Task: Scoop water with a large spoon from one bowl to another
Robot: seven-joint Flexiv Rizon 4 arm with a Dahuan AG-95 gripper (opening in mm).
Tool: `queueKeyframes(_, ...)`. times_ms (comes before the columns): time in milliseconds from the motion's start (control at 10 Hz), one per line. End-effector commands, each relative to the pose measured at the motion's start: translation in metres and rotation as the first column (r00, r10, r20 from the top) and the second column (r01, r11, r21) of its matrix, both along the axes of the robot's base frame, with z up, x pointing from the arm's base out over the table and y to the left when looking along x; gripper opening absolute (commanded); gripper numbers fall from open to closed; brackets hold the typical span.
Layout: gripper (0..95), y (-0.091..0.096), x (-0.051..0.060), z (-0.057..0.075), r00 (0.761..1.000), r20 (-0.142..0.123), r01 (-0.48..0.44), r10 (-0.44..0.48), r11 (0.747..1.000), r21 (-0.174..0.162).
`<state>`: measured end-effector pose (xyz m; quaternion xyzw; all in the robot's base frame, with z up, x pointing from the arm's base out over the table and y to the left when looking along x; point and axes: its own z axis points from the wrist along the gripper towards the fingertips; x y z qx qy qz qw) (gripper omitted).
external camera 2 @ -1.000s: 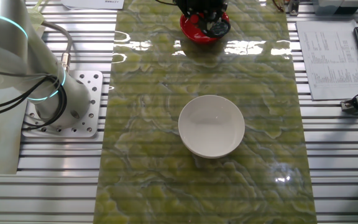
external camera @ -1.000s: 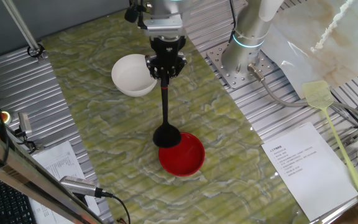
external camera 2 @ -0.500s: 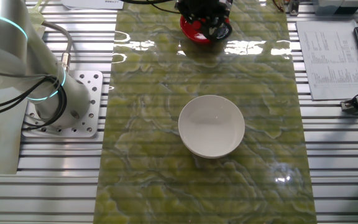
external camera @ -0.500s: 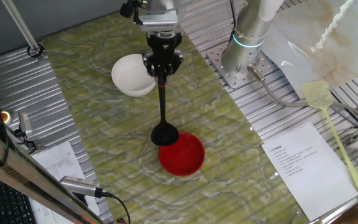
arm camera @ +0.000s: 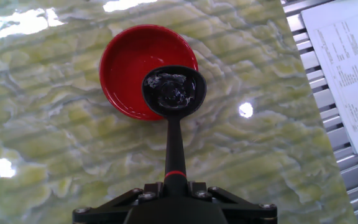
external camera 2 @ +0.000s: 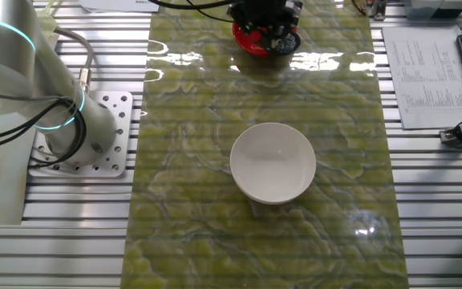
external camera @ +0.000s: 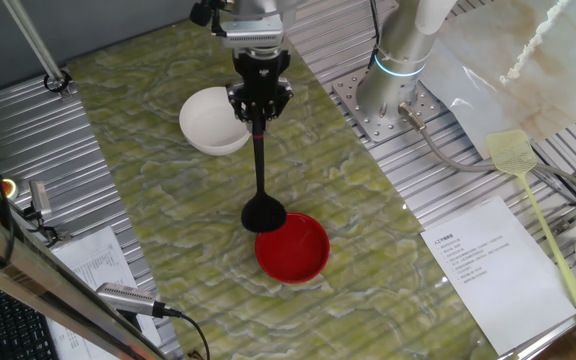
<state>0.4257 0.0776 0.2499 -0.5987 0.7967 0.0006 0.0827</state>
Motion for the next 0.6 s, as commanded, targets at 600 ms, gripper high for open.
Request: queueKeyframes(600,0.0,-0.0073,0.0032,-0.0024,1.000,0.001,-0.008,0.008,1.000,0.000)
